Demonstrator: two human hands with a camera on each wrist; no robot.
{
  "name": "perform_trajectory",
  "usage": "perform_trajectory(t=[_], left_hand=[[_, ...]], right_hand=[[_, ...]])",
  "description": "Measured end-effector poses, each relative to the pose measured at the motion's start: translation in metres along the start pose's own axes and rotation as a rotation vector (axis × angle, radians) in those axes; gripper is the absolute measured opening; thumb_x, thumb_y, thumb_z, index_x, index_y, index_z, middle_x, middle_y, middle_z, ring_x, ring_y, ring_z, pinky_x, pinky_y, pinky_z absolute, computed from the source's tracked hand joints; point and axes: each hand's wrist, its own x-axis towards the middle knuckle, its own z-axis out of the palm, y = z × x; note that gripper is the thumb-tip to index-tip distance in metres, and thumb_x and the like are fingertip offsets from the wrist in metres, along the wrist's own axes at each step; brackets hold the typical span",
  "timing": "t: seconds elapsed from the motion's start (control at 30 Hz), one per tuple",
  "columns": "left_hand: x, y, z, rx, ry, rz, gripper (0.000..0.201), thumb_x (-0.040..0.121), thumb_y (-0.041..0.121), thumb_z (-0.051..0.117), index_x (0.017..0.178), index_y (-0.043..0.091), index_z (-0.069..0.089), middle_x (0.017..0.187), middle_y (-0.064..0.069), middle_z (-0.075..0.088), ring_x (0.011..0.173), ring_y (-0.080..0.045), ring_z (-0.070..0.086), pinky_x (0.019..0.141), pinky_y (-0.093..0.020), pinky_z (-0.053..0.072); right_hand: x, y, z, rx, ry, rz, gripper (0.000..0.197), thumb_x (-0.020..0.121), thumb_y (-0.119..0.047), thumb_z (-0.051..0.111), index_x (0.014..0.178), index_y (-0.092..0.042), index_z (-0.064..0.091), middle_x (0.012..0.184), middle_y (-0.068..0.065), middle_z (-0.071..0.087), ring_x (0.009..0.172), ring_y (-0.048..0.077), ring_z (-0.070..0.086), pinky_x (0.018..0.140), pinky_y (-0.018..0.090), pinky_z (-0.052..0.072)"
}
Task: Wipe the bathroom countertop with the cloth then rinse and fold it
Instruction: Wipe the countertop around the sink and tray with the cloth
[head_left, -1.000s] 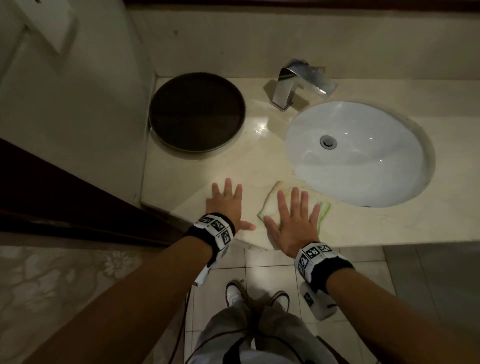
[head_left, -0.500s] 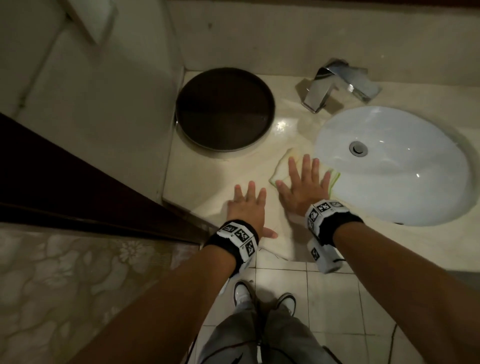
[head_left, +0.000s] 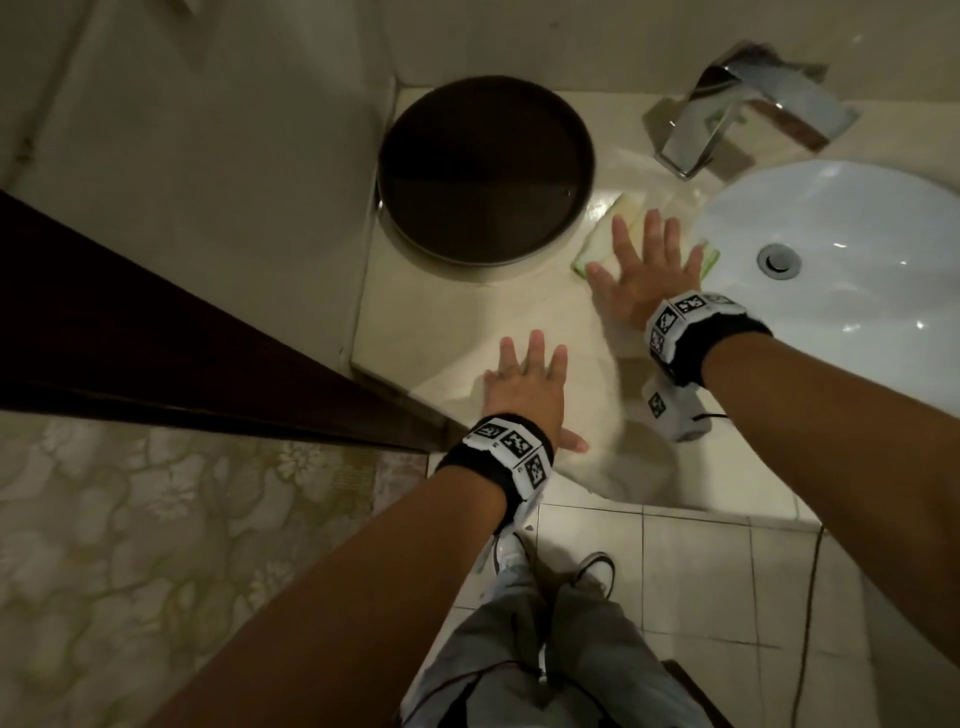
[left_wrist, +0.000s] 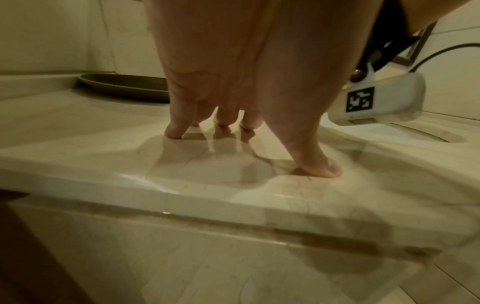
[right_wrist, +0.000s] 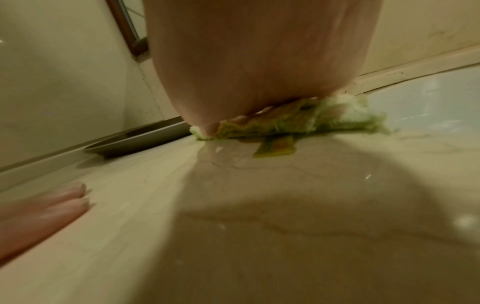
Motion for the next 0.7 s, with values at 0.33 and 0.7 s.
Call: perform_trajectory(t=[0.33, 0.7], left_hand=[[-0.004, -0.003, -0.001, -0.027, 0.017, -0.001, 0.119, 0.073, 0.069, 0.065, 0.153, 0.024, -0.011, 0.159, -0.006, -0.021, 0.145, -0.041, -0.012, 0.114, -0.054, 0.02], [-0.005, 0.003, -0.002, 0.023, 0.003, -0.01, 0.12, 0.075, 0.07, 0.062, 0.152, 0.02, -0.016, 0.158, -0.009, -0.024, 0.145, -0.042, -0.012, 0.115, -0.055, 0.017]], right_hand=[[-0.092, 0.016, 0.034, -0.013, 0.012, -0.066, 0.07, 0.093, -0.066, 0.007, 0.152, -0.034, -0.012, 0.161, 0.004, -0.02, 0.147, 0.028, -0.019, 0.117, 0.056, -0.007], [-0.207, 0.057, 0.086, -0.012, 0.071, -0.117, 0.071, 0.092, -0.067, 0.005, 0.153, -0.033, -0.007, 0.159, 0.004, -0.021, 0.147, 0.027, -0.019, 0.117, 0.055, -0.011]])
